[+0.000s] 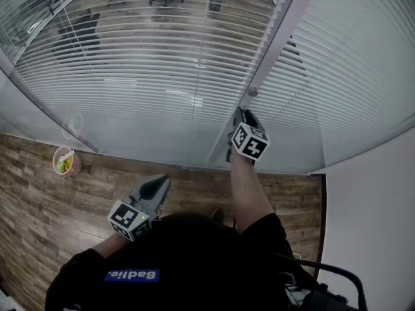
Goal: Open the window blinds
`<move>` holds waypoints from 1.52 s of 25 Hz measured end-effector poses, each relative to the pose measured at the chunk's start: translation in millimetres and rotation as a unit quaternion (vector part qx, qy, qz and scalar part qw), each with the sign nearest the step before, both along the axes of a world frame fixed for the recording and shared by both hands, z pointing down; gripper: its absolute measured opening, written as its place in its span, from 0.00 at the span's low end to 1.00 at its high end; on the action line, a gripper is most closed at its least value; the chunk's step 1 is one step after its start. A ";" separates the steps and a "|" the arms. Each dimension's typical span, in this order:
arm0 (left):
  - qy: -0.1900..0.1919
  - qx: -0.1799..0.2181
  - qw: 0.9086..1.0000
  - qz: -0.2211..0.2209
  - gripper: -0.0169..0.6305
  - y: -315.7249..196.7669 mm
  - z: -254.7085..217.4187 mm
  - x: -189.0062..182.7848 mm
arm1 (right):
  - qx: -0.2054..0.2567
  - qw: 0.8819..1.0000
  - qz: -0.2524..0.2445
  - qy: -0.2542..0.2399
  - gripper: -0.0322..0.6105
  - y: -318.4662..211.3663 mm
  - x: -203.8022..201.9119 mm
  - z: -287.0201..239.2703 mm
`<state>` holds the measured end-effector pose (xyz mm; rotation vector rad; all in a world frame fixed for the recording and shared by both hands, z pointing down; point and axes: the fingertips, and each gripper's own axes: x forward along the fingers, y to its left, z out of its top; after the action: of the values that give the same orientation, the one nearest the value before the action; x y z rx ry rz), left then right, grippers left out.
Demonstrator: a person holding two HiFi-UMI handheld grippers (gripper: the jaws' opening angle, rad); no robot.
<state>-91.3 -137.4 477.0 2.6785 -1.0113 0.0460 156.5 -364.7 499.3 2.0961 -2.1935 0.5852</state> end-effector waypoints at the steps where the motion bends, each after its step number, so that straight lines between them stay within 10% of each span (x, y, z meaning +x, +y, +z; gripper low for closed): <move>1: 0.000 0.000 1.000 0.000 0.03 0.1 -0.2 0.1 | -0.005 0.999 -0.001 0.033 0.25 -0.2 -0.9 -0.3; 6: 0.001 0.002 1.000 -0.002 0.03 2.6 -0.8 0.2 | -0.015 0.993 -0.008 0.119 0.25 0.2 -3.5 -0.5; 19: 0.020 -0.002 1.000 0.003 0.03 8.3 -1.9 6.9 | 0.000 0.994 -0.021 0.107 0.30 13.8 -1.1 1.3; 29: 0.071 -0.049 0.990 0.110 0.03 43.7 3.0 61.8 | 0.012 0.987 -0.019 0.156 0.29 82.2 5.2 -35.7; 38: 0.064 -0.013 0.993 0.101 0.03 70.0 -10.2 80.0 | 0.036 0.986 -0.042 0.158 0.29 107.9 4.4 -49.1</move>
<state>-11.3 -67.4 466.8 2.7099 -0.6942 -0.0718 160.9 -256.8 450.3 1.9549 -2.1352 0.1531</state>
